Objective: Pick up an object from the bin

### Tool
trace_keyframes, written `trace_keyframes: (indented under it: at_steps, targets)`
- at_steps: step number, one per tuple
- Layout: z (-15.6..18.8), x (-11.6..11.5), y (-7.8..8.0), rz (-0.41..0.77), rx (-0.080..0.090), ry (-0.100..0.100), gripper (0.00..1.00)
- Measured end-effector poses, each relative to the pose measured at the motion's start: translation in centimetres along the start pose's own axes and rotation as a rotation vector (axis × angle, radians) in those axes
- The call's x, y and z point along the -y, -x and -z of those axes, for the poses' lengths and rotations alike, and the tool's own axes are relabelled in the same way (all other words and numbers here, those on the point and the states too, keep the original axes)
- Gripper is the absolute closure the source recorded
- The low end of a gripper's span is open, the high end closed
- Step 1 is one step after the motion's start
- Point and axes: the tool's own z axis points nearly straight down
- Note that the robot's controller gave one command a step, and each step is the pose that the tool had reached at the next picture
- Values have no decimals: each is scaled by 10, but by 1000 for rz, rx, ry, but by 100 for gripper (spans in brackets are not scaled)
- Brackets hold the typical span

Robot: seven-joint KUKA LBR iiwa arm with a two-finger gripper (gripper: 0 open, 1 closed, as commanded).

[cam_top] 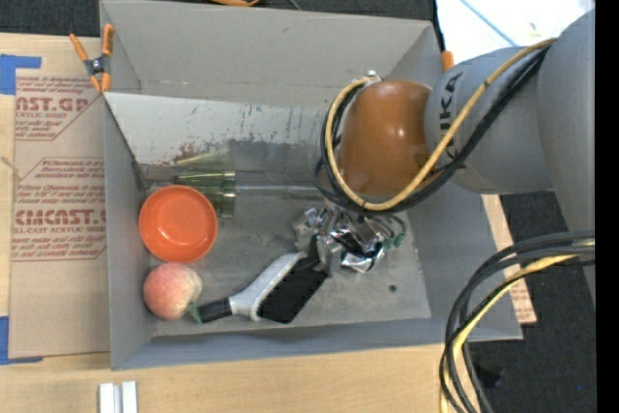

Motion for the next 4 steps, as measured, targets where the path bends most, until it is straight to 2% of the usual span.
trace_keyframes:
  at_steps: [1,2,3,4]
  targets:
    - [0,0,0,0,0,0,100]
    - [-17,-13,-45,180,4,-1,100]
    - [-19,-101,35,476,9,0,100]
    - [-19,-101,35,476,9,0,100]
